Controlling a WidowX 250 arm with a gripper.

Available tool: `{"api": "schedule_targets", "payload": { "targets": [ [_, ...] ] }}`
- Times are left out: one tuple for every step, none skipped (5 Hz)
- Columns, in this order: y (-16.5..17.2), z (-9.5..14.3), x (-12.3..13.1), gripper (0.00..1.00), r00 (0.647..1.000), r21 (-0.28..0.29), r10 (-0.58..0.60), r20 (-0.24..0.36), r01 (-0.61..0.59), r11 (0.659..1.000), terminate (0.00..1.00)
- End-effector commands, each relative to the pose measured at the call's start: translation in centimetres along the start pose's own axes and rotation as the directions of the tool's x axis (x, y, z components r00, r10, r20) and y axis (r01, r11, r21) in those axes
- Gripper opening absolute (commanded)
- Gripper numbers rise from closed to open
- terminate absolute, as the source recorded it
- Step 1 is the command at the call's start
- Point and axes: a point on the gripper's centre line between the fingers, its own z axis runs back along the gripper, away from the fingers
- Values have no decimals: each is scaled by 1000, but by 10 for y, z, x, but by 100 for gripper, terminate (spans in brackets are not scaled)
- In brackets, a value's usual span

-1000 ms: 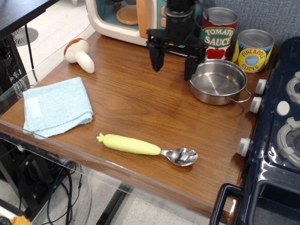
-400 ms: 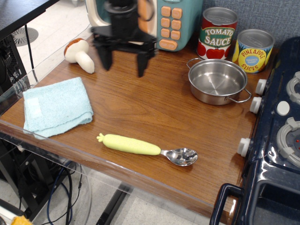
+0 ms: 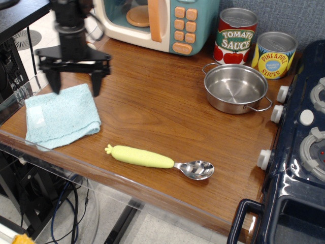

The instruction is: Move the blue cloth to the right end of the table next to the spoon.

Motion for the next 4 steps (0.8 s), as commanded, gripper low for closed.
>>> {"api": "schedule_targets", "payload": {
  "targets": [
    [39,-4,-11,100,989,73,148,24,-149,986,0],
    [43,-14,-16,100,977,59,212,26,-213,975,0],
    [40,-28,-16,100,970,10,241,16,-241,971,0],
    [33,-37,-14,100,972,-30,234,6,-234,972,0]
  ]
}}
